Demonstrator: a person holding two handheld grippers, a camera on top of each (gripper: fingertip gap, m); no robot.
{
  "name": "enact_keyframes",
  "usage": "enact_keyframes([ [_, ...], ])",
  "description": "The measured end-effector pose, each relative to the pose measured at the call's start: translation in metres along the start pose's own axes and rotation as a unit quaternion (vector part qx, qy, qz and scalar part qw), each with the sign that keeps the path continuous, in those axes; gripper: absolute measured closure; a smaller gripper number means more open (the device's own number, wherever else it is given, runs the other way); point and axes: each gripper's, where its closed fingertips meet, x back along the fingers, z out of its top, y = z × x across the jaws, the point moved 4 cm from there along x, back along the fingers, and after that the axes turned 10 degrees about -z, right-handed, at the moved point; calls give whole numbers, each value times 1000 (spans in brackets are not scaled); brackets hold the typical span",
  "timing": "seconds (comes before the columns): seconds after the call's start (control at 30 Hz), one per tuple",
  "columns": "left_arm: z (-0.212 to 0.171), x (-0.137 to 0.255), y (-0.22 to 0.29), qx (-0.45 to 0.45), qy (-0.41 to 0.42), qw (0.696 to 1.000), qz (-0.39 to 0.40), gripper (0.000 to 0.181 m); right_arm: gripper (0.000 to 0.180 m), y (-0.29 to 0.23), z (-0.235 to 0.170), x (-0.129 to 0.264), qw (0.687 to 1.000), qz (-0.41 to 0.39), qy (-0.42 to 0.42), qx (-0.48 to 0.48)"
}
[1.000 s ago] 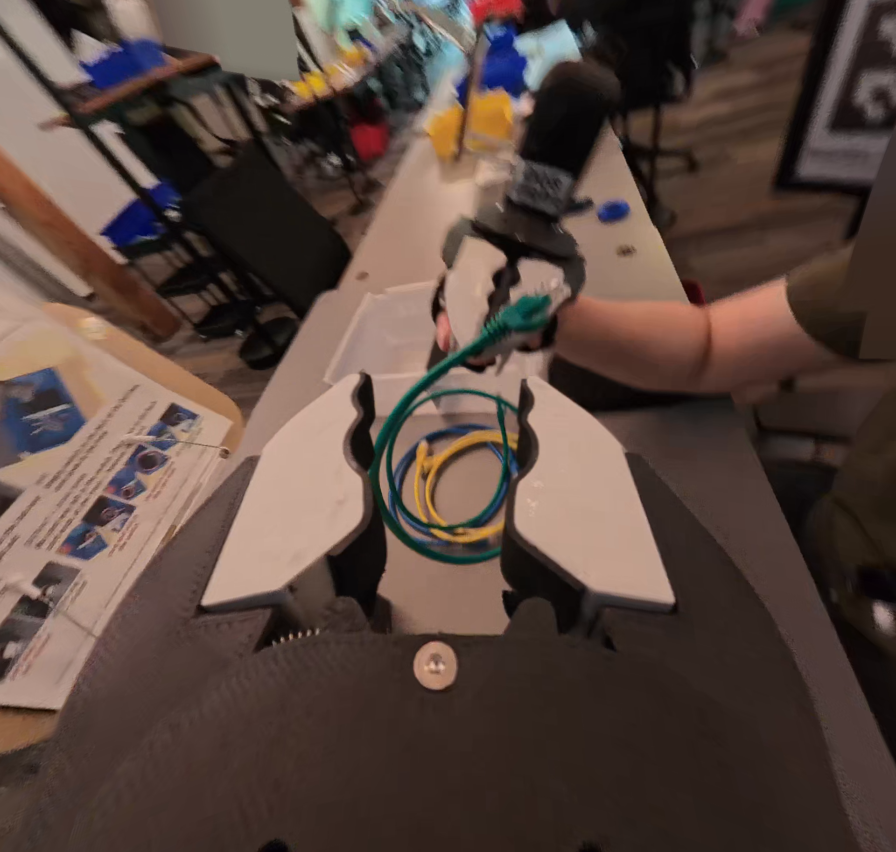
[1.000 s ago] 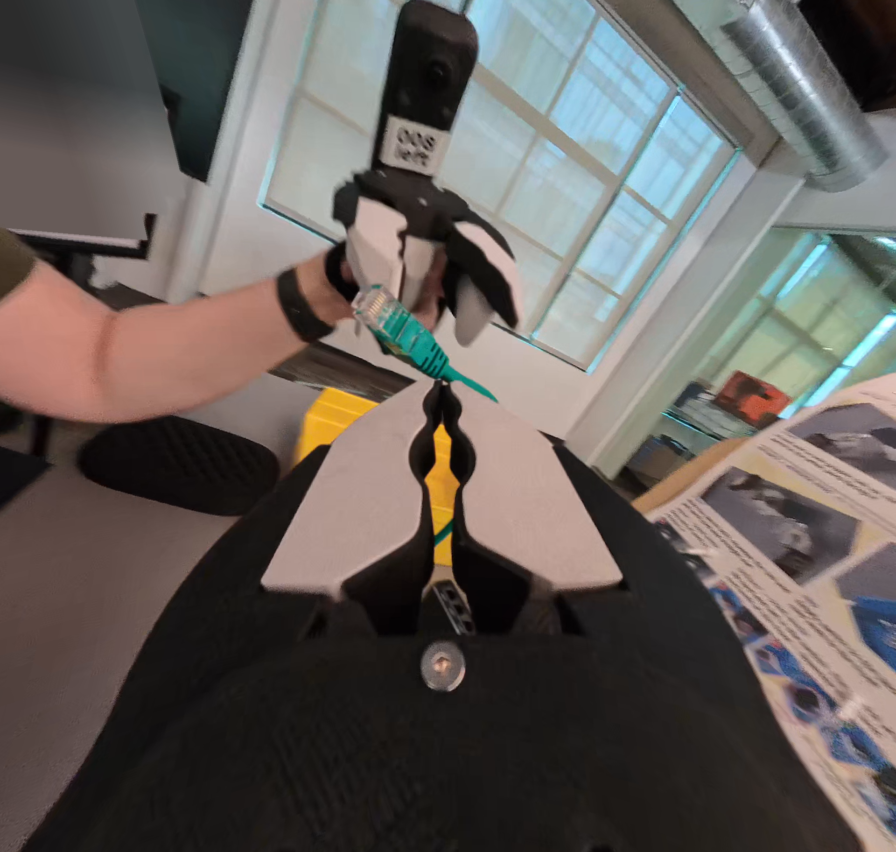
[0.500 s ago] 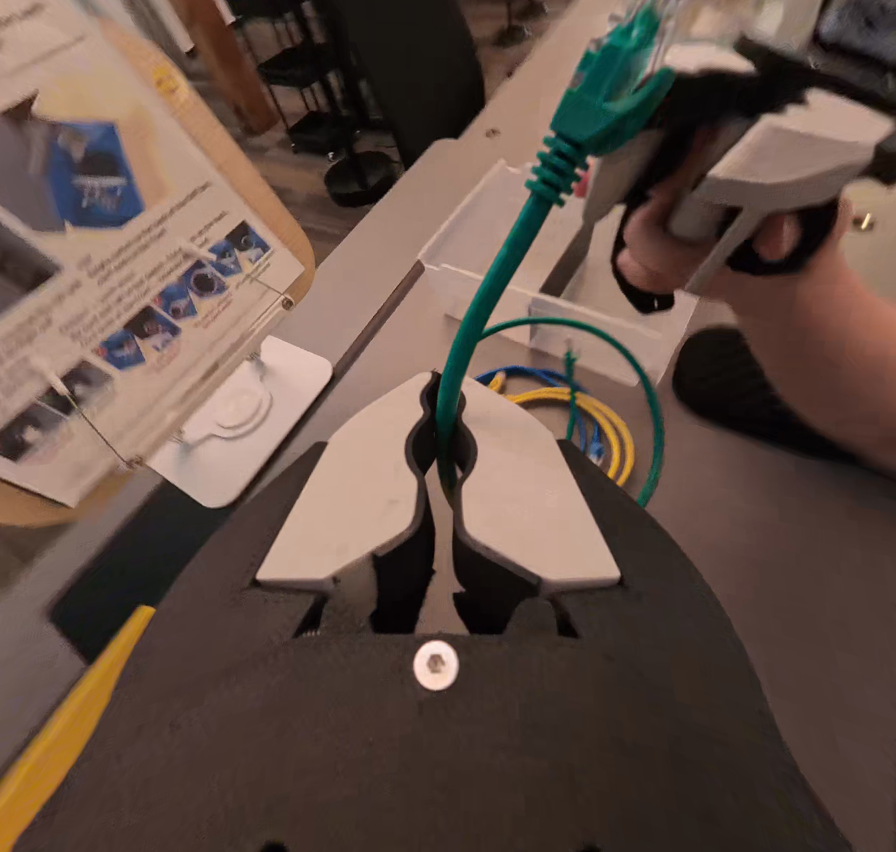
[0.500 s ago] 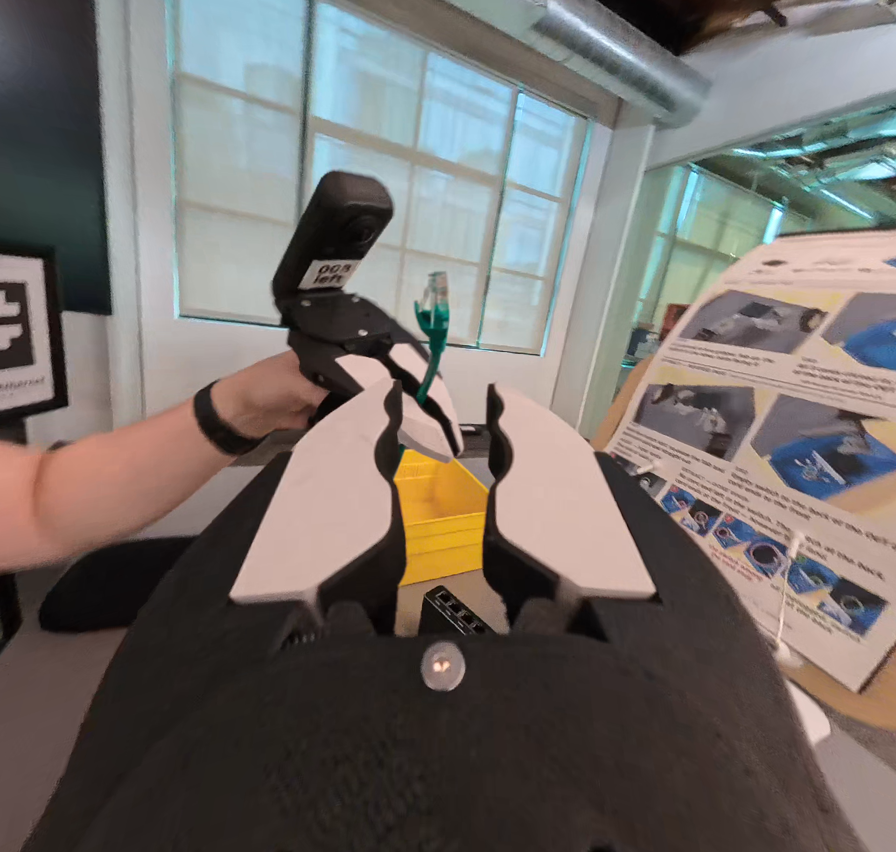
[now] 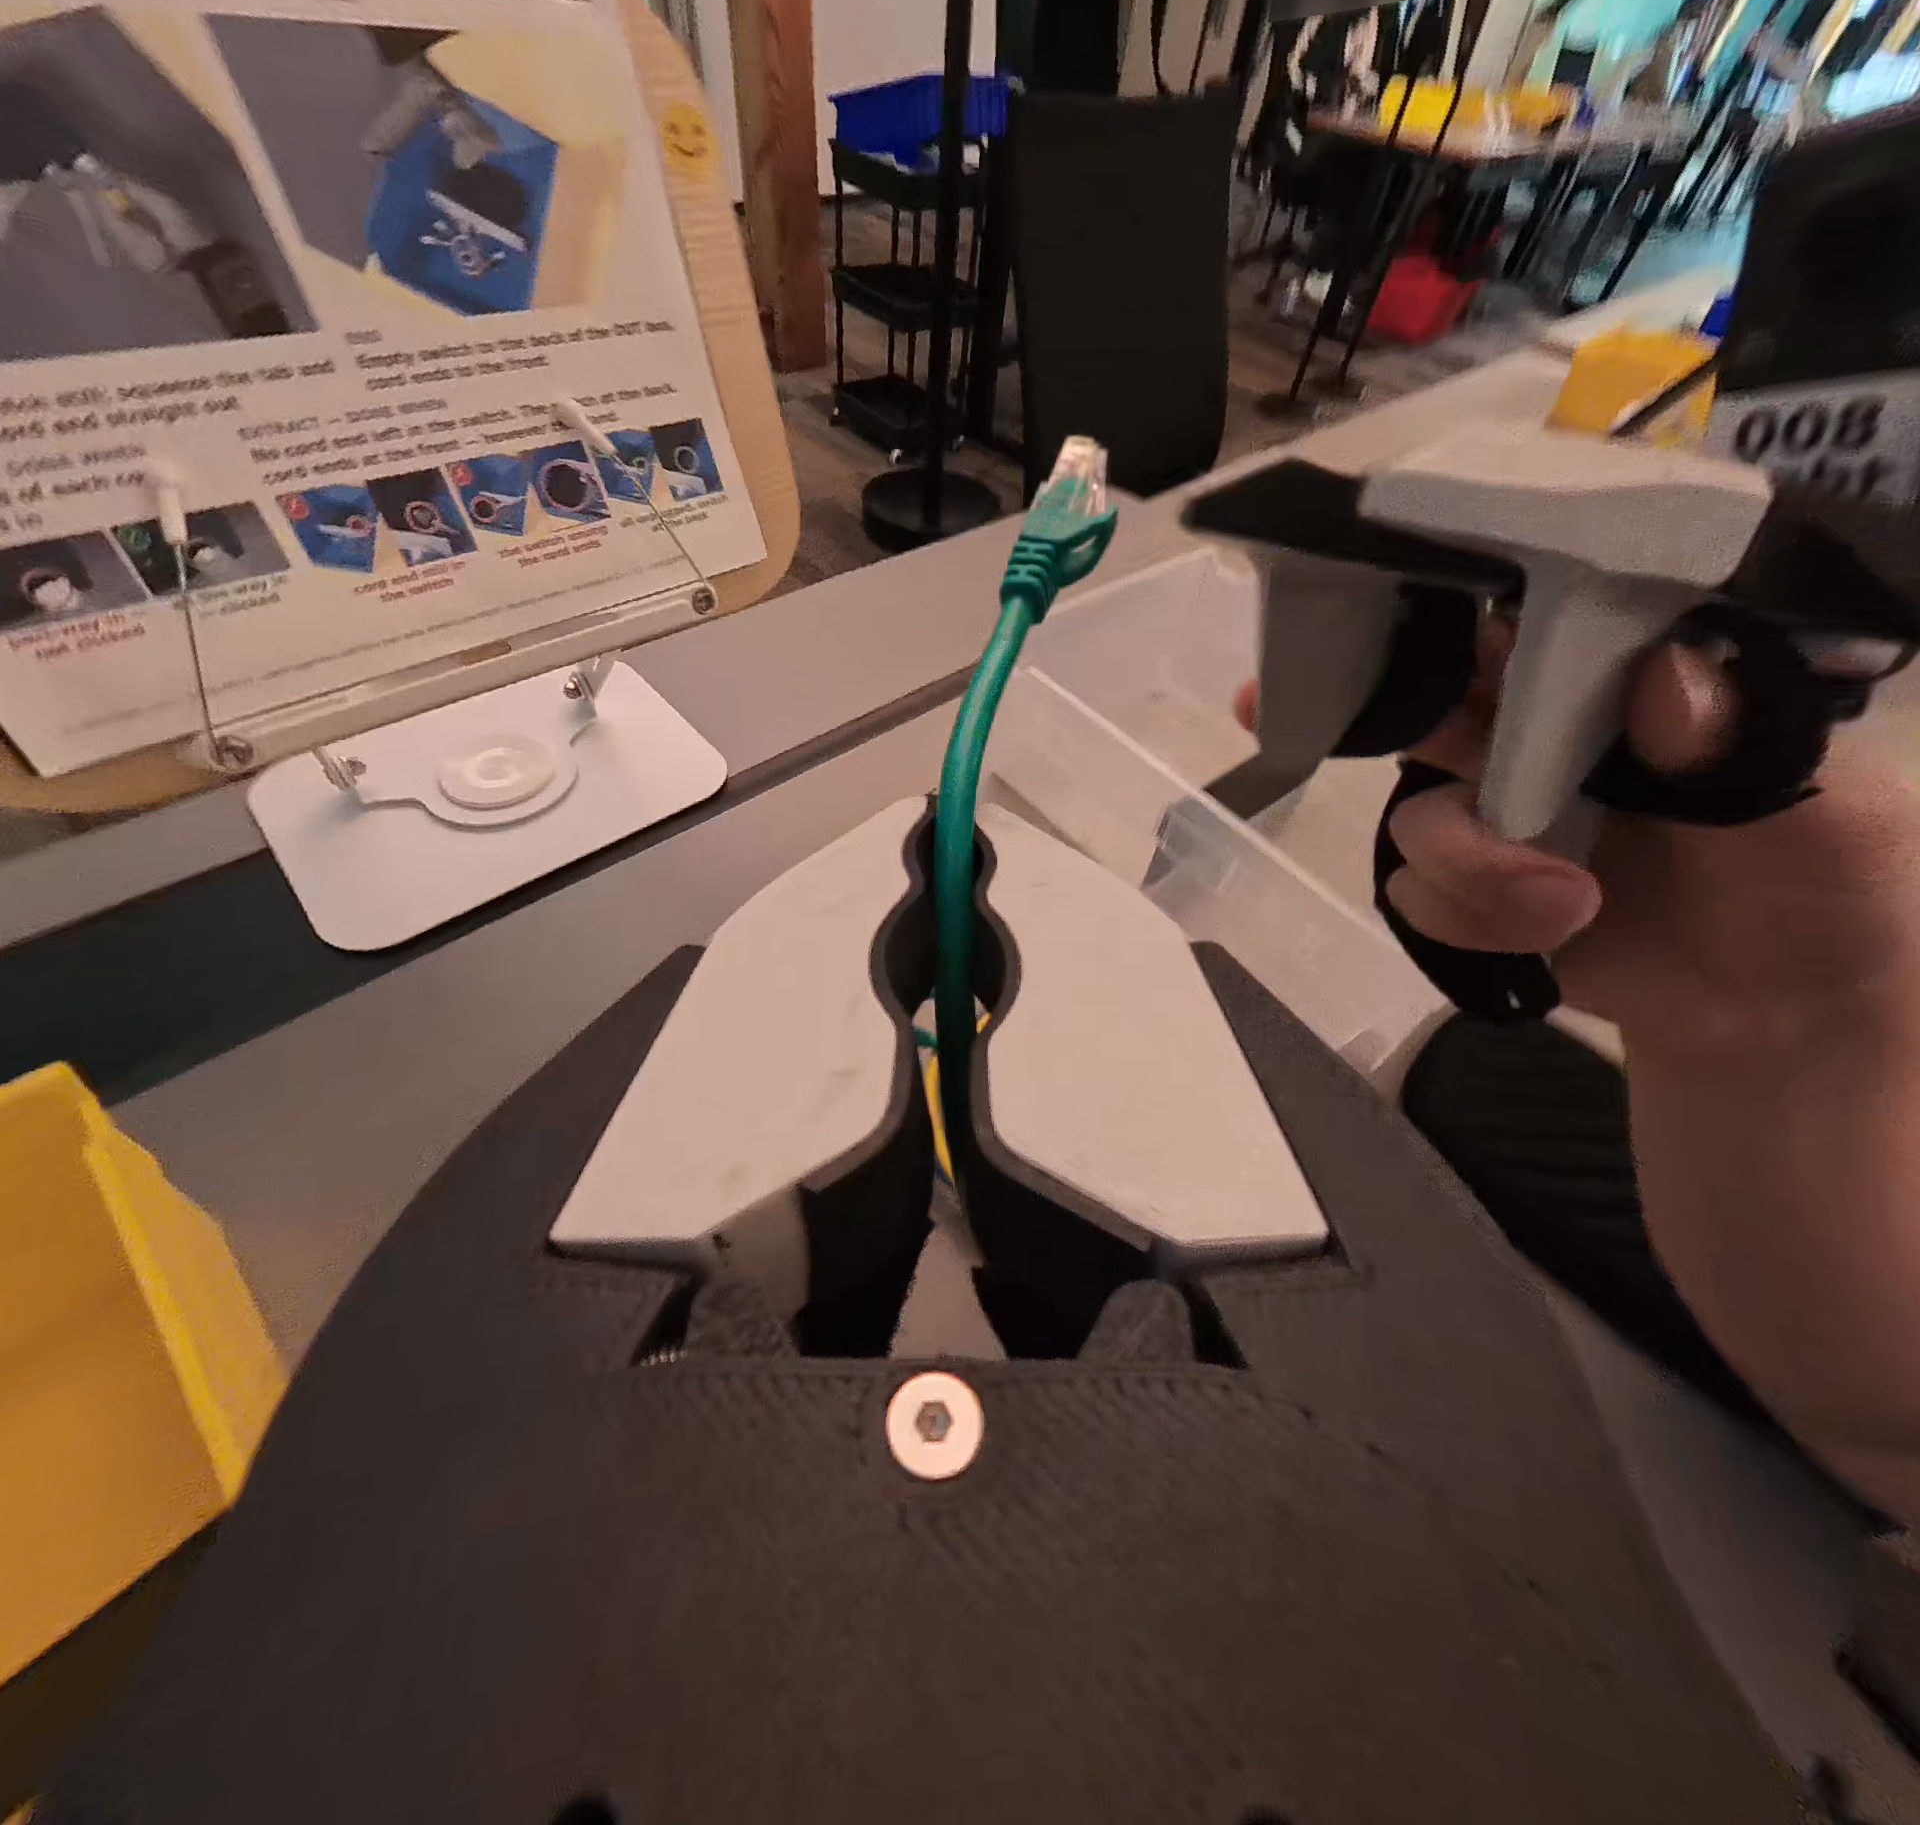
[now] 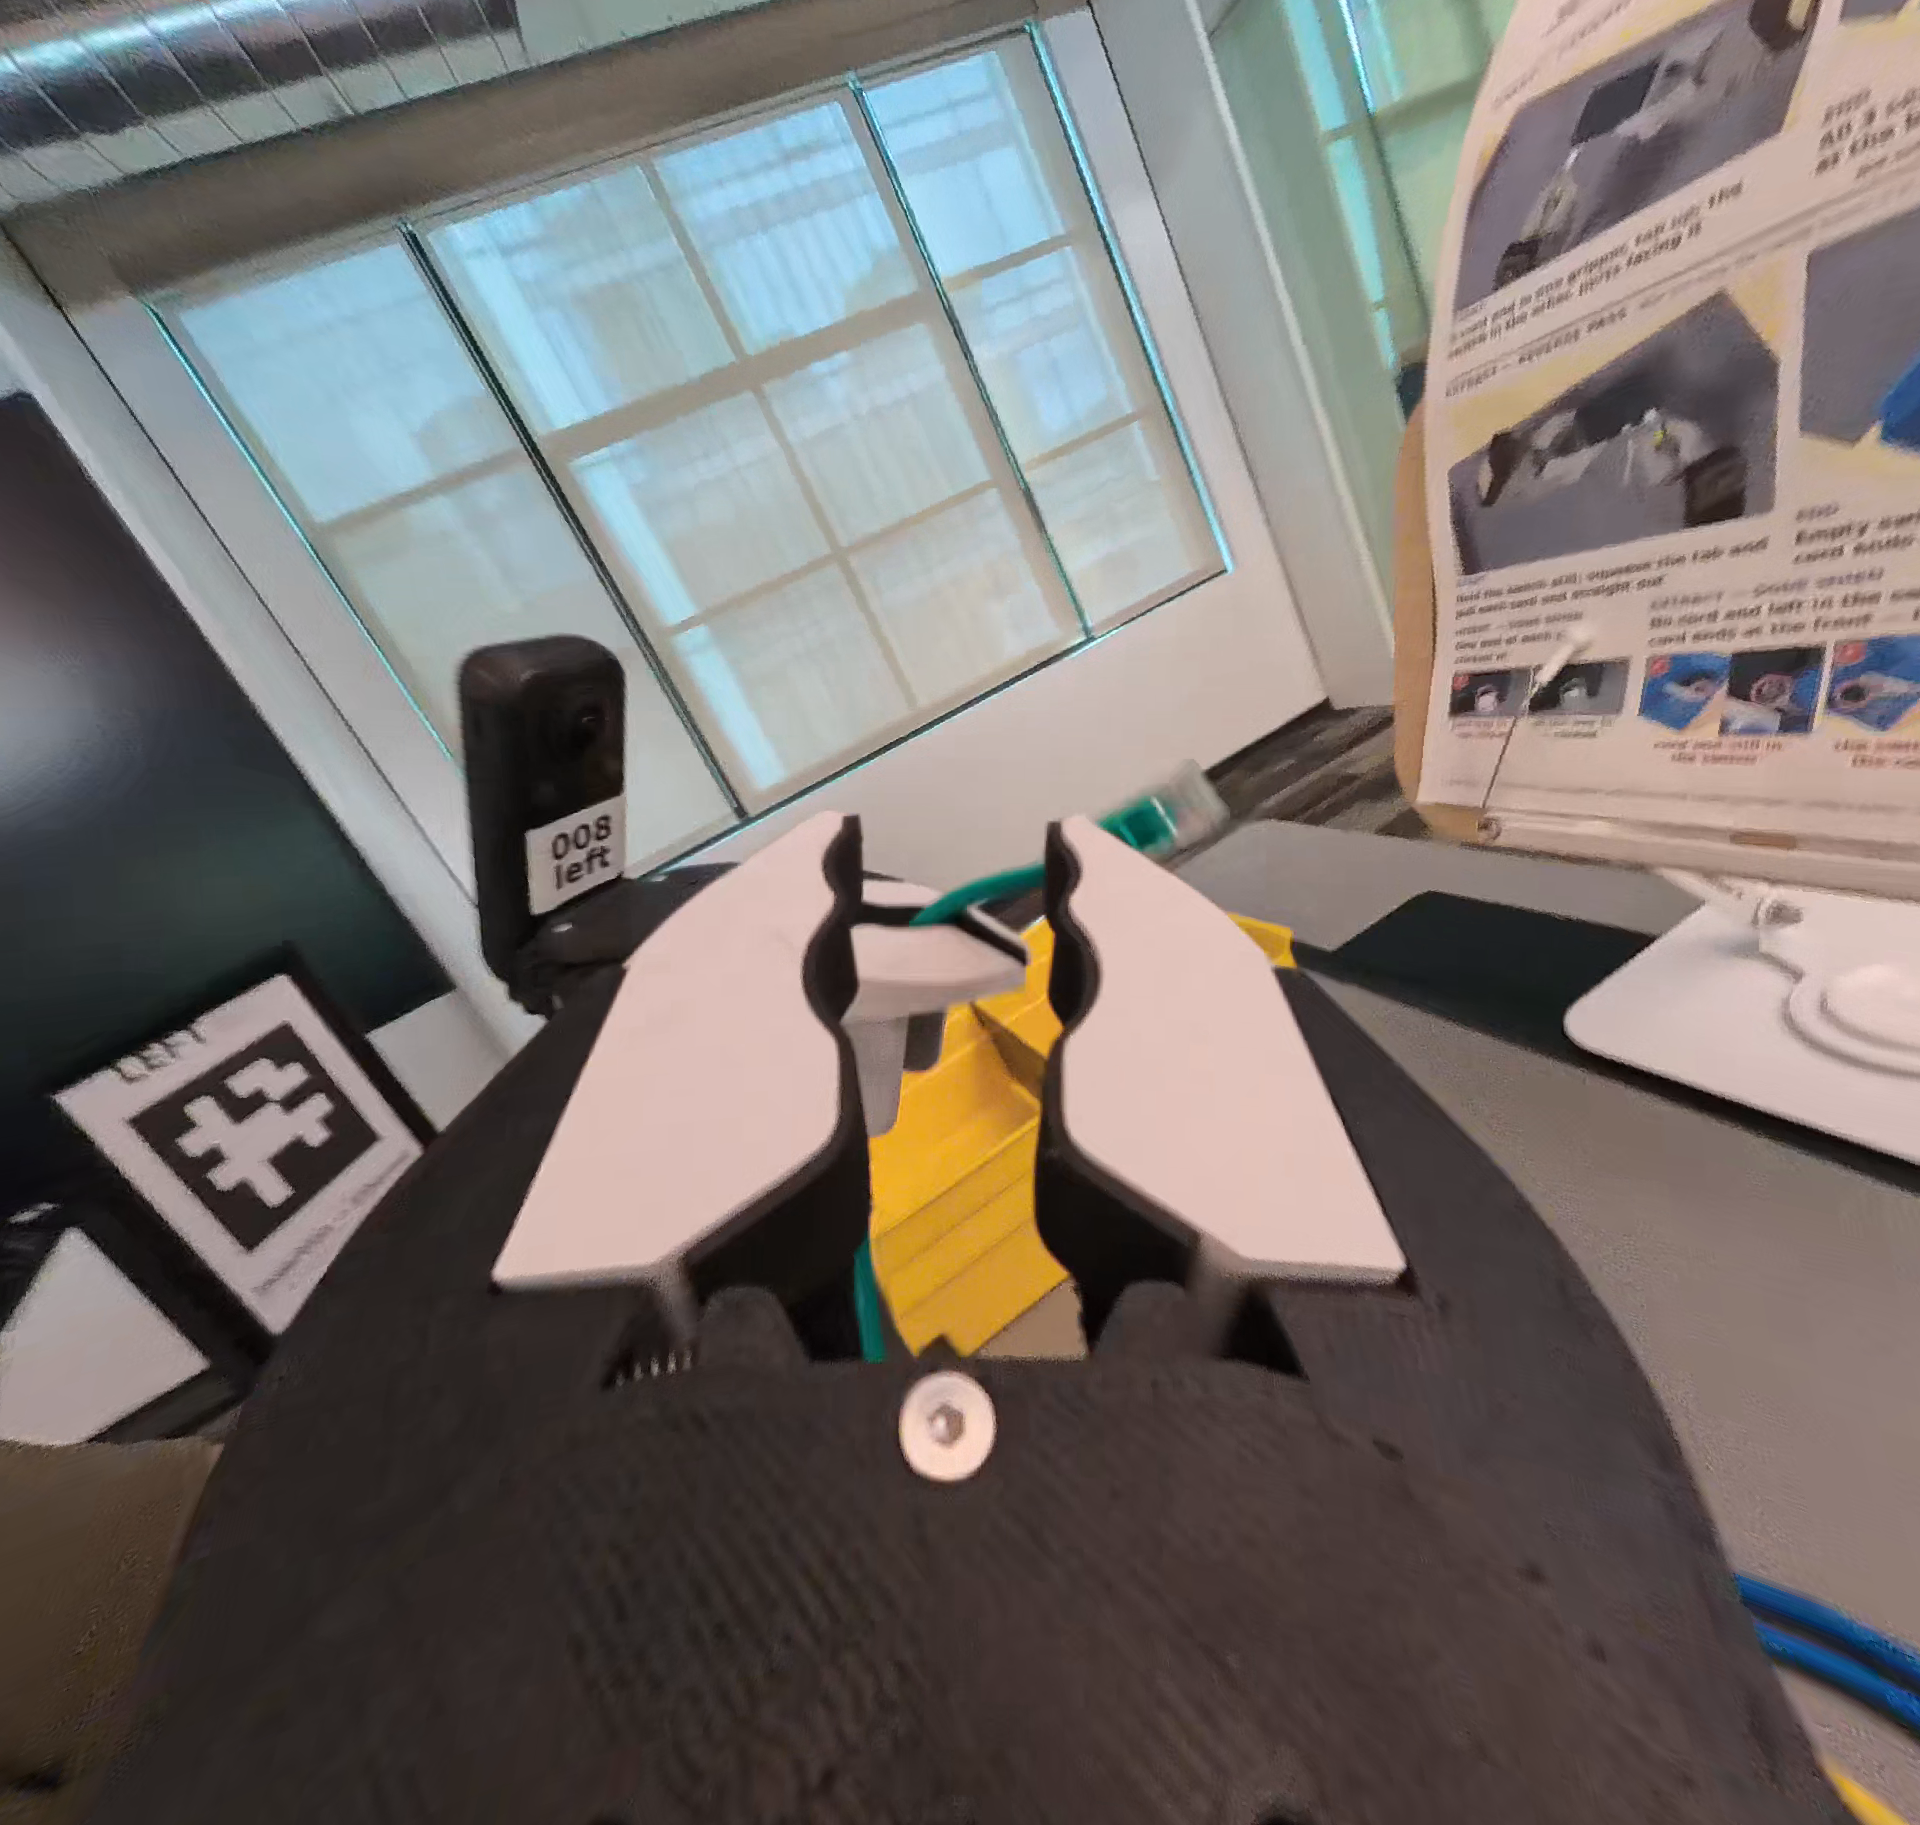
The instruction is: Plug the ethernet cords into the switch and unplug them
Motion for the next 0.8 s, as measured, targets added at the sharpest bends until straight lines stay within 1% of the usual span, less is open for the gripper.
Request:
enact_keyframes([
  [0.03,3,4,-4,22,19,1000,-5,181,149,3,1,2,1000,-3,-10,-14],
  [0.1,8,13,-10,49,57,997,-8,180,149,8,-3,1,999,-4,-26,-41],
  [0.13,8,14,-10,47,66,997,-4,180,149,10,-8,-2,998,-6,-38,-47],
  [0.17,7,14,-8,39,66,997,4,180,148,11,-16,-7,997,-10,-51,-51],
  [0.23,1,9,-3,13,60,998,23,181,140,9,-31,-18,995,-3,-73,-62],
  [0.3,-4,3,5,-6,52,998,30,180,140,6,-43,-27,993,4,-90,-74],
  [0.33,-7,-1,9,-13,45,999,27,180,140,4,-46,-30,993,11,-85,-81],
  [0.37,-10,-4,14,-18,39,999,24,180,143,5,-46,-31,993,16,-71,-92],
  [0.43,-15,-9,21,-24,36,999,10,180,170,6,-40,-27,992,41,-30,-112],
  [0.47,-16,-9,25,-27,36,999,-3,177,172,3,-38,-26,991,64,-34,-116],
  [0.5,-17,-7,26,-28,31,999,-17,165,174,1,-39,-26,988,79,-58,-117],
  [0.53,-16,-3,29,-25,28,998,-42,149,174,-1,-41,-25,986,93,-89,-103],
  [0.6,-7,11,34,-3,33,993,-110,129,174,-7,-43,-20,982,115,-143,-40],
  [0.63,0,21,36,11,42,987,-154,123,174,-10,-45,-16,976,122,-178,-4],
  [0.67,7,32,39,19,53,977,-206,123,174,-14,-49,-11,966,138,-217,27],
  [0.73,19,52,43,13,72,947,-314,124,174,-25,-59,4,940,181,-283,65],
  [0.77,20,56,41,8,65,937,-344,124,173,-29,-64,10,926,198,-312,77],
  [0.8,17,55,36,4,51,935,-350,122,173,-33,-70,16,911,216,-339,87],
])
